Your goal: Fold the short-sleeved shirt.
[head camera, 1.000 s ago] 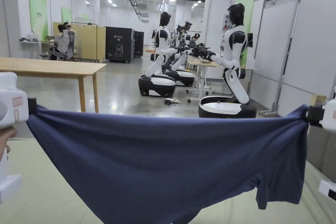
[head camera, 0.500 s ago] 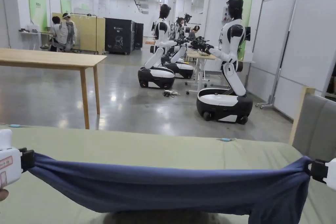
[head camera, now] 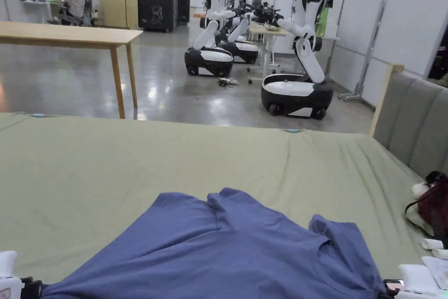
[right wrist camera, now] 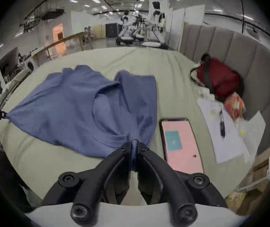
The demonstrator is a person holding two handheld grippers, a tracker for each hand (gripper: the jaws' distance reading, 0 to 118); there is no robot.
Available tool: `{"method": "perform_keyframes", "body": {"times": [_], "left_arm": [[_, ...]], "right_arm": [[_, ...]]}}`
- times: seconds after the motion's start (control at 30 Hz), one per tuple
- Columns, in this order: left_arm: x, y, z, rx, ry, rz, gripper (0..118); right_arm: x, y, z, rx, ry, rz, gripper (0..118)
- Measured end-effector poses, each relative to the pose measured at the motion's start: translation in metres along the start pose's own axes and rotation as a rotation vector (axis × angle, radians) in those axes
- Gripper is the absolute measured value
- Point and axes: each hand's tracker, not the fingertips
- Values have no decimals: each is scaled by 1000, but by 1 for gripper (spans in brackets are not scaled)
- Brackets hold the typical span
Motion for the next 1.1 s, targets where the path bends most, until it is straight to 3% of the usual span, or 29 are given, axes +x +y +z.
{"method": "perform_keyframes", "body": {"times": [0.03, 0.07, 0.13, 0.33, 0.47, 0.57, 0.6, 0.63, 0.67, 0.7, 0.77, 0.87, 0.97, 1.0, 1.03, 1.07, 1.1], "left_arm": [[0, -2, 0, 8, -6, 9, 15], [2, -3, 4, 43, 5, -1, 40], [8, 2, 18, 83, 77, -27, 109], [63, 17, 119, 438, 64, -132, 110], [105, -2, 165, 628, 86, -215, 110], [114, -17, 168, 641, 143, -238, 106], [114, -20, 167, 647, 147, -231, 97], [113, -22, 166, 648, 147, -233, 64], [113, -21, 163, 638, 164, -250, 24], [108, -22, 153, 621, 221, -282, 1], [96, -19, 146, 586, 210, -287, 1], [69, -14, 130, 475, 190, -230, 1], [43, -11, 106, 352, 183, -212, 1], [35, -12, 97, 337, 176, -206, 8], [29, -12, 89, 336, 193, -205, 36], [23, -12, 79, 305, 196, -212, 73], [11, -10, 61, 248, 167, -211, 102]], "right_arm": [[1, 0, 0, 13, -3, -24, 19], [2, 1, 1, 31, -13, -50, 36], [-6, 11, 17, 107, -105, -40, 83], [-55, 33, 108, 533, 126, -28, 86], [-112, 20, 162, 766, 157, 2, 86], [-142, 11, 163, 773, 119, 47, 84], [-149, 8, 160, 775, 110, 68, 74], [-153, 6, 157, 771, 114, 82, 34], [-160, 7, 150, 760, 66, 99, 4], [-164, 5, 146, 763, 40, 104, 4], [-162, 8, 141, 713, 114, 88, 4], [-165, 11, 135, 710, 75, 68, 4], [-167, 18, 128, 675, 97, 24, 4], [-169, 18, 125, 664, 89, 24, 4], [-170, 19, 122, 654, 85, 27, 4], [-173, 21, 118, 644, 82, 30, 4], [-174, 22, 114, 632, 85, 29, 4]]}}
